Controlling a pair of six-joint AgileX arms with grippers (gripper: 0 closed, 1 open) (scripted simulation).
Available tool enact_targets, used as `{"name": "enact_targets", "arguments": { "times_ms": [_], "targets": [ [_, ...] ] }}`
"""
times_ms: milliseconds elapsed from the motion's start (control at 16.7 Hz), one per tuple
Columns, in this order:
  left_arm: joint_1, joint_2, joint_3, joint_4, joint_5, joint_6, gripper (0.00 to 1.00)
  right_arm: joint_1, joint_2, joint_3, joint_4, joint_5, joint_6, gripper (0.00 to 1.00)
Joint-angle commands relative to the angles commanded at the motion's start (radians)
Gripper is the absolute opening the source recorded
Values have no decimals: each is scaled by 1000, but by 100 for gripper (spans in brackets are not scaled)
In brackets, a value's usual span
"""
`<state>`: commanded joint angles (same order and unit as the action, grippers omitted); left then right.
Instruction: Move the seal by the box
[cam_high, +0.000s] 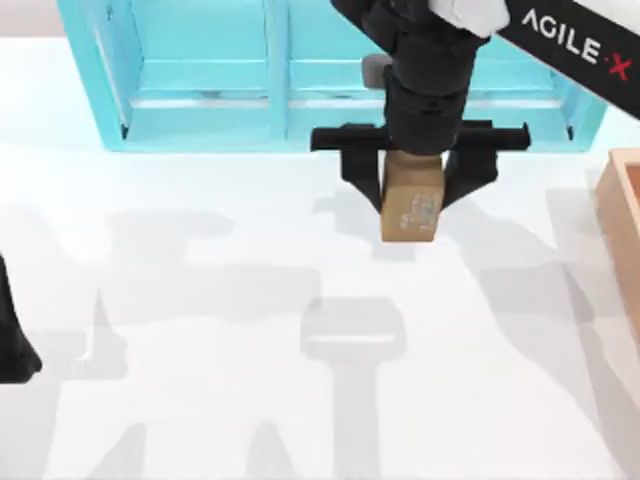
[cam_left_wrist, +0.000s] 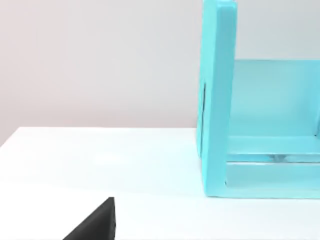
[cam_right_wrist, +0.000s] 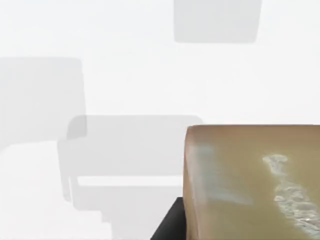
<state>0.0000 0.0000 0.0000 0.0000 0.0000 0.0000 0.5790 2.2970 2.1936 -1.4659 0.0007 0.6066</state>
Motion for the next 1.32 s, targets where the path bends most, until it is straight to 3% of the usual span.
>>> {"name": "enact_targets", "arguments": {
  "times_ms": [600,1020,1320],
  "targets": [
    [0,0,0,0,0,0,100,-369,-147,-88,-60,-1,-378,0],
    [0,0,0,0,0,0,100,-387,-155,-96,-61,1,-397,0],
    [0,0,0,0,0,0,100,-388,-170,-224,52,0,-397,0]
  ]
}}
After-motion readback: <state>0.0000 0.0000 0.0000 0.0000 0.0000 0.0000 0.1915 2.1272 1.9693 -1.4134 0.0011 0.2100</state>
